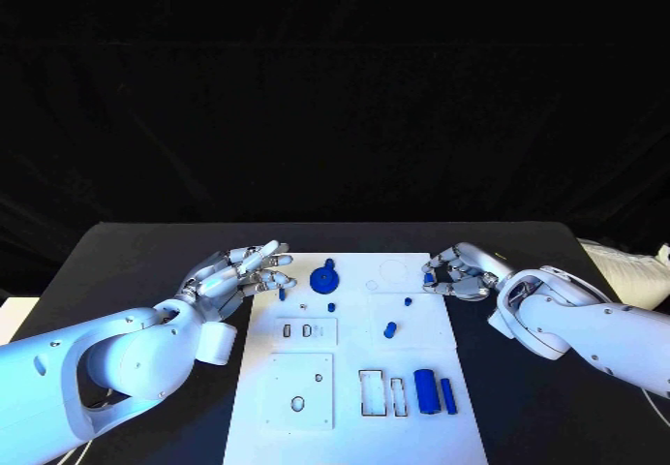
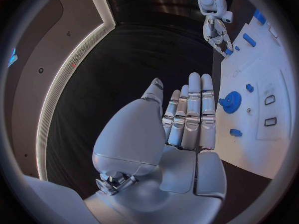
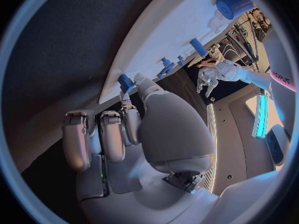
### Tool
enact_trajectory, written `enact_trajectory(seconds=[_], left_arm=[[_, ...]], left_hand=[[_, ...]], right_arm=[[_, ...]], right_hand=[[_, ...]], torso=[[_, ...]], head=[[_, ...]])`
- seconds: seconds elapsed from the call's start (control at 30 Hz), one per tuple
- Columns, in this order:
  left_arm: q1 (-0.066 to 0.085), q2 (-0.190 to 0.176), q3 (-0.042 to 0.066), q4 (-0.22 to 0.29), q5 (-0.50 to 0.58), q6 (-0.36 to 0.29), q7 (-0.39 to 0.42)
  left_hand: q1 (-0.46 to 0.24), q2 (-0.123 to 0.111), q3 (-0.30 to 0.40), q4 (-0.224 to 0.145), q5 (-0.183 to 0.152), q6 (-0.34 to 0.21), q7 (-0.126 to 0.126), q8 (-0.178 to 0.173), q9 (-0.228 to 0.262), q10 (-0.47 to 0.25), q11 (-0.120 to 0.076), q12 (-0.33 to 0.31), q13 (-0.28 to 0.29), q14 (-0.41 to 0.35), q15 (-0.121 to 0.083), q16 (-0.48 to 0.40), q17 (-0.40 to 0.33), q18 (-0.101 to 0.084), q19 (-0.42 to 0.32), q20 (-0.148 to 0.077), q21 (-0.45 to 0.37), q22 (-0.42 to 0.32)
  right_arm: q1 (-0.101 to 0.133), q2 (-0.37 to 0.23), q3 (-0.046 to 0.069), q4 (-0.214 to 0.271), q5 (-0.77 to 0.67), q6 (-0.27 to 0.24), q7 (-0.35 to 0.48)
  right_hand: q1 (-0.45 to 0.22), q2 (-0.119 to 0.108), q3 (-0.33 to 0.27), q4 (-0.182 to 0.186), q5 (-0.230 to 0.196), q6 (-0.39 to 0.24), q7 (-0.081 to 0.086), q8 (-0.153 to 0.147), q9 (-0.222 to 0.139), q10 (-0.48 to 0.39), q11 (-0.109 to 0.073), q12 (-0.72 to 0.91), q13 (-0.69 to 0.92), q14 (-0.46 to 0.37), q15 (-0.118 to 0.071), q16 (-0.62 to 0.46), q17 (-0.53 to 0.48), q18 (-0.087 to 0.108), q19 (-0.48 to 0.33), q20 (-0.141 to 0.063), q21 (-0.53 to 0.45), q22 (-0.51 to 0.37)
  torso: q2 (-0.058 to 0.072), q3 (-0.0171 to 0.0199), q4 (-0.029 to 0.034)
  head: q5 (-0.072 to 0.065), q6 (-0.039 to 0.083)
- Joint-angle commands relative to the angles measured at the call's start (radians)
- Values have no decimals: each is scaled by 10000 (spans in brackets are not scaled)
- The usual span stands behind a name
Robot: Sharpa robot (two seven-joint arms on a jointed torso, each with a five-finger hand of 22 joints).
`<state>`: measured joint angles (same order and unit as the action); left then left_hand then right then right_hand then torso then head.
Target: Assemble the parts on the task board
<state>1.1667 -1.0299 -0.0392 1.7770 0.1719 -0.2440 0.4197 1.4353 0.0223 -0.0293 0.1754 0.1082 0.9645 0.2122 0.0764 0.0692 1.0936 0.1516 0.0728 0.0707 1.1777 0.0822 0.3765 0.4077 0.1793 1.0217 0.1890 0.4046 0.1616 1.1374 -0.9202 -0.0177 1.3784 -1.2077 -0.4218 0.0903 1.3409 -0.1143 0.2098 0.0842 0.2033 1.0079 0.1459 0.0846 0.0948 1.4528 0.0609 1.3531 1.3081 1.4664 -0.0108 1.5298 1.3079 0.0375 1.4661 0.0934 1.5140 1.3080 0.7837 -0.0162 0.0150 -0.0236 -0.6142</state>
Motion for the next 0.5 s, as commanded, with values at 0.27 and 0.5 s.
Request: enact_trajectory(seconds=[0.27, 0.5], left_arm=[[7, 20, 6, 6, 18, 83, 67], [7, 26, 6, -3, 18, 79, 67]], left_hand=[[70, 58, -25, -61, 20, -46, 21, -69, 3, -31, -16, -29, 3, -91, -4, -31, 13, 19, -44, -10, -43, -14], [70, 58, -25, -61, 20, -46, 21, -69, 3, -31, -16, -29, 3, -91, -4, -31, 13, 19, -44, -10, -43, -14]], right_arm=[[-21, -2, 2, -1, -176, 212, 9], [-31, 3, 2, -22, -178, 223, 9]], right_hand=[[-12, 64, -4, -76, 25, 68, -9, 34, 10, 34, -34, 51, 910, 876, -32, 33, 1845, -84, 315, 20, 49, 1353], [11, 77, 3, -99, 25, 89, -18, 34, 13, 42, -43, 60, 918, 877, -38, 36, 1852, -84, 316, 13, 49, 1354]], torso=[[-2, 7, 5], [-4, 8, 4]], head=[[6, -21], [30, -34]])
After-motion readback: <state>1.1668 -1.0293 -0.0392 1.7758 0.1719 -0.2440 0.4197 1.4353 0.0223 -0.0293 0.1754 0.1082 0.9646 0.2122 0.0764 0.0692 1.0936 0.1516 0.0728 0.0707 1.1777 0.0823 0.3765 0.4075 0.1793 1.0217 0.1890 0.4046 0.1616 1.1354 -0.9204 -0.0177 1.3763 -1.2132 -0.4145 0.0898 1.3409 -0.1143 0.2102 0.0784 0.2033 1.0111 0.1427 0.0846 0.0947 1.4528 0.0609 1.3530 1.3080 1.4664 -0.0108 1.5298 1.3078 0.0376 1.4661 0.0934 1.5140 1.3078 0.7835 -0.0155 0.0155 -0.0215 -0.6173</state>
